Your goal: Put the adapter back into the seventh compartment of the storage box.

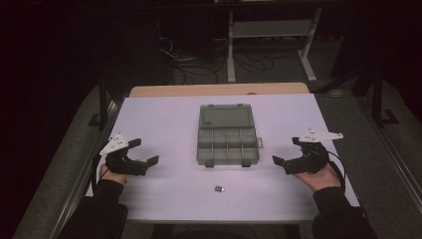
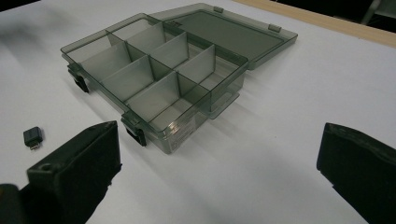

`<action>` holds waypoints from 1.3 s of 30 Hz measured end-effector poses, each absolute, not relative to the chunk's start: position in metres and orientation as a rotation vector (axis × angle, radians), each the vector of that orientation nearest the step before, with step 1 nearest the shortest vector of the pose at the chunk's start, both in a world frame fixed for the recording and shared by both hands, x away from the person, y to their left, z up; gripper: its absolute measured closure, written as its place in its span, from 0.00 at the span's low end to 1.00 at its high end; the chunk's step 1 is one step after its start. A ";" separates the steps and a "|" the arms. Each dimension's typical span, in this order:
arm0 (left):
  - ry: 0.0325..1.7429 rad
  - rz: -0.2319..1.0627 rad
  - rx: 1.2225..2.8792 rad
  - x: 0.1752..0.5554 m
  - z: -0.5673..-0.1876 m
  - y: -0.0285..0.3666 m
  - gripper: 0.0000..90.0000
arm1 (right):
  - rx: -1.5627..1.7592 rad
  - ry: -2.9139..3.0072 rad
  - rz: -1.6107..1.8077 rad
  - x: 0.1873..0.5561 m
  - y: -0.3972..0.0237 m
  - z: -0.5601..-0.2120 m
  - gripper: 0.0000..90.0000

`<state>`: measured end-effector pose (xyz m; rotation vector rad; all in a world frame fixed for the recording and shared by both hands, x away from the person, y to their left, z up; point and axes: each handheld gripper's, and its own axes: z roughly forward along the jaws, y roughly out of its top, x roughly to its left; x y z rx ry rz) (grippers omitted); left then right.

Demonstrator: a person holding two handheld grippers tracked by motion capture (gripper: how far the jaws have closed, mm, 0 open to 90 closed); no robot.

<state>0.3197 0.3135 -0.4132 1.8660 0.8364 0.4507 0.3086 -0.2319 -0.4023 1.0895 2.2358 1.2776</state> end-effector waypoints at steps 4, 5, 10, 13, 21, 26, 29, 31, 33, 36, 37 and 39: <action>0.836 0.448 1.866 0.320 -0.413 0.313 0.00 | 1.088 2.240 1.274 0.308 -0.231 -0.403 0.00; 0.837 0.447 1.864 0.320 -0.414 0.313 0.00 | 1.091 2.244 1.272 0.308 -0.231 -0.403 0.00; 0.836 0.448 1.866 0.320 -0.414 0.313 0.00 | 1.091 2.253 1.269 0.309 -0.231 -0.403 0.00; 0.835 0.446 1.863 0.320 -0.414 0.313 0.00 | 1.091 2.257 1.265 0.309 -0.230 -0.404 0.00; 0.831 0.446 1.867 0.320 -0.414 0.312 0.00 | 1.083 2.263 1.269 0.308 -0.229 -0.403 0.00; 0.828 0.446 1.869 0.321 -0.414 0.313 0.00 | 1.082 2.270 1.279 0.309 -0.228 -0.403 0.00; 0.825 0.445 1.873 0.321 -0.414 0.312 0.00 | 1.076 2.274 1.280 0.309 -0.228 -0.403 0.00; 0.825 0.445 1.875 0.320 -0.414 0.312 0.00 | 1.070 2.277 1.279 0.308 -0.227 -0.402 0.00; 0.827 0.444 1.873 0.320 -0.414 0.312 0.00 | 1.062 2.284 1.277 0.308 -0.225 -0.402 0.00; 0.827 0.443 1.872 0.320 -0.414 0.312 0.00 | 1.054 2.292 1.274 0.308 -0.223 -0.401 0.00; 0.827 0.442 1.873 0.320 -0.414 0.312 0.00 | 1.044 2.298 1.271 0.308 -0.222 -0.401 0.00; 0.829 0.442 1.872 0.320 -0.414 0.312 0.00 | 1.026 2.302 1.273 0.308 -0.219 -0.398 0.00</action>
